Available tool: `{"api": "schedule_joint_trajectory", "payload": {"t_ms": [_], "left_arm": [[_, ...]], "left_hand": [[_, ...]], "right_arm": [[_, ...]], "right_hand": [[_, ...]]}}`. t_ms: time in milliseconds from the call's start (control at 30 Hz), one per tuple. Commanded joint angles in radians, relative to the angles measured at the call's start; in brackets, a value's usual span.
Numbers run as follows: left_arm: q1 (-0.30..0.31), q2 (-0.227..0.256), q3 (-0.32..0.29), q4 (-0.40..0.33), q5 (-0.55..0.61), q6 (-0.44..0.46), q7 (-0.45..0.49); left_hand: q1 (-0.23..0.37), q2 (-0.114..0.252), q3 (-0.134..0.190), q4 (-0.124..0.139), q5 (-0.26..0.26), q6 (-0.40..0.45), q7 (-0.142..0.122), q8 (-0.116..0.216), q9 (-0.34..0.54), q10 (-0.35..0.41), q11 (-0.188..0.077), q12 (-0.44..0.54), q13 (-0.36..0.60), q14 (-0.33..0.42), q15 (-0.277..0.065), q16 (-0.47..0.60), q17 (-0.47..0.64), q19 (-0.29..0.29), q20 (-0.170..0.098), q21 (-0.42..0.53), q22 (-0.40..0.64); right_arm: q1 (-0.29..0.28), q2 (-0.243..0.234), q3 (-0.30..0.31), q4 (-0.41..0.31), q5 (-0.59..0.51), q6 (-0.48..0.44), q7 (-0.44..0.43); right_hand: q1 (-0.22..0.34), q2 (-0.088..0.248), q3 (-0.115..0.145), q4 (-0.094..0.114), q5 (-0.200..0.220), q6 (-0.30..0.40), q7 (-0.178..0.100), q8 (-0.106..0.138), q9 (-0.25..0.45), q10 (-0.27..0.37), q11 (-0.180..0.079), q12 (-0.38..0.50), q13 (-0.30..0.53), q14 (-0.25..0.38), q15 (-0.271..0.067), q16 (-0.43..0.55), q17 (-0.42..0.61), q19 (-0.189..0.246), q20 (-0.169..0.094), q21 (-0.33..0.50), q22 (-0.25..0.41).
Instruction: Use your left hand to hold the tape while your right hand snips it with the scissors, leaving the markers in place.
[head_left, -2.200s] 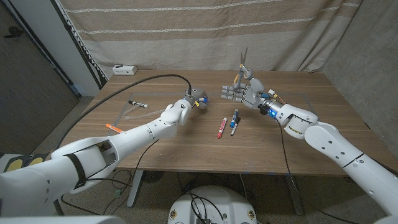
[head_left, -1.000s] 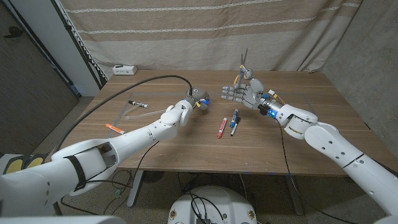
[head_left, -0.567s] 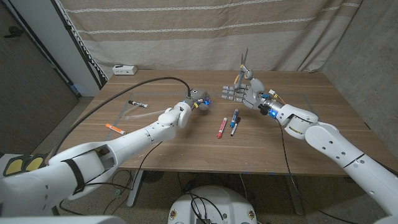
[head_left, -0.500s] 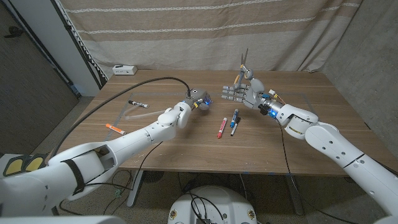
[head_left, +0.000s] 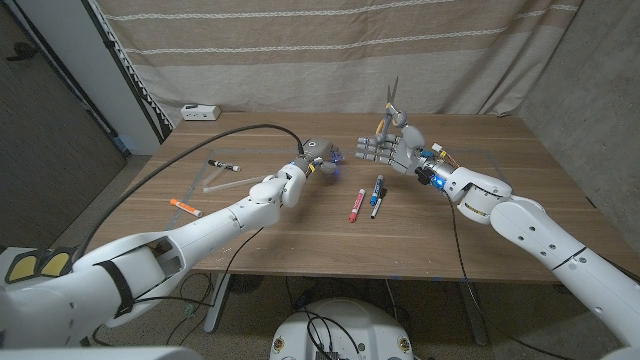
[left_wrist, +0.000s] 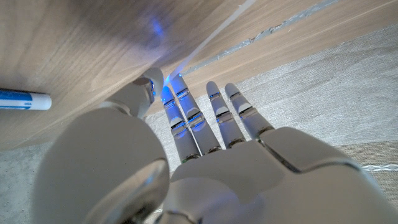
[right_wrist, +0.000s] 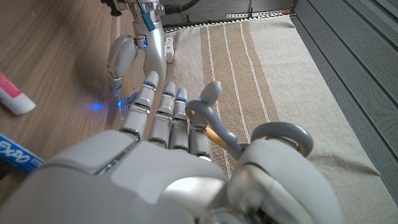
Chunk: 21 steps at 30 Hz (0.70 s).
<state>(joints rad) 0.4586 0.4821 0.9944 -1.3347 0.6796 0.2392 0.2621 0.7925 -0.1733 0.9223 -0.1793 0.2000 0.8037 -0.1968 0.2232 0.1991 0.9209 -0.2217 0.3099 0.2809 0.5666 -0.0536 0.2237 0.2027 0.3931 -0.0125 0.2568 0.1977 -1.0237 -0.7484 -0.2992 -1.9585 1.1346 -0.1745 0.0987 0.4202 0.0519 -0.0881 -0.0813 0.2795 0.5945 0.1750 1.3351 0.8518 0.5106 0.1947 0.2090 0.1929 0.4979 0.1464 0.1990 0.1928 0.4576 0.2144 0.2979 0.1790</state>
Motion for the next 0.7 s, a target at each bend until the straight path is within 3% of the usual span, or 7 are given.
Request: {"api": "schedule_joint_trajectory", "payload": {"t_ms": [33, 433, 533, 567, 700], "left_arm": [[0.019, 0.007, -0.023, -0.012, -0.020, -0.027, 0.031], [0.020, 0.009, -0.019, -0.015, -0.014, -0.038, 0.019], [0.013, 0.011, -0.006, -0.017, 0.009, -0.020, 0.001], [0.008, 0.012, 0.002, -0.018, 0.023, -0.010, -0.011], [-0.003, 0.016, 0.021, -0.011, 0.049, 0.002, -0.042]], "left_hand": [[-0.003, -0.005, 0.004, 0.004, 0.002, -0.002, 0.003, -0.004, 0.001, 0.006, 0.001, 0.021, 0.016, 0.030, -0.150, 0.012, 0.004, 0.019, 0.004, 0.009, 0.003], [0.010, -0.005, 0.001, -0.002, 0.002, 0.038, 0.001, 0.000, 0.004, 0.022, 0.003, 0.091, 0.088, 0.092, -0.158, 0.015, 0.011, 0.030, 0.005, 0.011, 0.004], [0.012, -0.010, 0.000, -0.002, 0.001, 0.037, -0.001, -0.005, 0.005, -0.031, 0.006, 0.085, 0.104, 0.069, -0.154, -0.002, 0.012, 0.022, 0.007, 0.008, 0.005], [0.006, -0.008, 0.001, 0.003, 0.002, 0.040, 0.000, -0.009, 0.005, -0.098, 0.007, 0.069, 0.113, 0.061, -0.155, -0.012, 0.014, 0.021, 0.008, 0.008, 0.006], [-0.007, -0.014, -0.007, 0.004, 0.000, 0.055, 0.002, -0.002, 0.006, -0.142, 0.006, 0.048, 0.112, 0.026, -0.150, -0.026, 0.013, 0.011, 0.010, 0.004, 0.007]], "right_arm": [[-0.003, -0.001, -0.002, -0.002, 0.005, -0.004, -0.001], [-0.009, 0.000, 0.000, -0.006, 0.008, -0.001, 0.000], [-0.010, -0.001, 0.000, -0.006, 0.009, -0.001, 0.000], [-0.011, -0.001, 0.000, -0.007, 0.009, -0.001, 0.000], [-0.011, -0.001, 0.000, -0.008, 0.008, -0.001, -0.004]], "right_hand": [[0.003, 0.009, -0.004, -0.008, -0.002, 0.002, 0.007, 0.004, -0.001, 0.001, 0.000, -0.001, 0.005, -0.007, -0.002, -0.002, 0.002, 0.011, 0.003, -0.007, 0.005], [0.004, 0.010, -0.004, -0.009, -0.002, 0.003, 0.008, 0.005, -0.002, -0.001, -0.002, -0.001, 0.005, -0.007, -0.003, -0.001, 0.001, 0.016, 0.003, -0.013, 0.005], [0.004, 0.010, -0.005, -0.010, -0.002, 0.002, 0.005, 0.006, 0.000, -0.002, -0.002, -0.002, 0.005, -0.006, -0.002, -0.001, 0.001, 0.017, 0.003, -0.015, 0.005], [0.004, 0.010, -0.005, -0.010, -0.002, 0.001, 0.007, 0.007, 0.002, -0.002, -0.002, -0.002, 0.005, -0.006, -0.001, -0.001, 0.001, 0.017, 0.003, -0.016, 0.005], [0.004, 0.011, -0.005, -0.010, -0.002, 0.002, 0.005, 0.006, -0.001, -0.001, -0.003, -0.001, 0.005, -0.006, -0.002, -0.001, 0.001, 0.019, 0.003, -0.019, 0.005]]}}
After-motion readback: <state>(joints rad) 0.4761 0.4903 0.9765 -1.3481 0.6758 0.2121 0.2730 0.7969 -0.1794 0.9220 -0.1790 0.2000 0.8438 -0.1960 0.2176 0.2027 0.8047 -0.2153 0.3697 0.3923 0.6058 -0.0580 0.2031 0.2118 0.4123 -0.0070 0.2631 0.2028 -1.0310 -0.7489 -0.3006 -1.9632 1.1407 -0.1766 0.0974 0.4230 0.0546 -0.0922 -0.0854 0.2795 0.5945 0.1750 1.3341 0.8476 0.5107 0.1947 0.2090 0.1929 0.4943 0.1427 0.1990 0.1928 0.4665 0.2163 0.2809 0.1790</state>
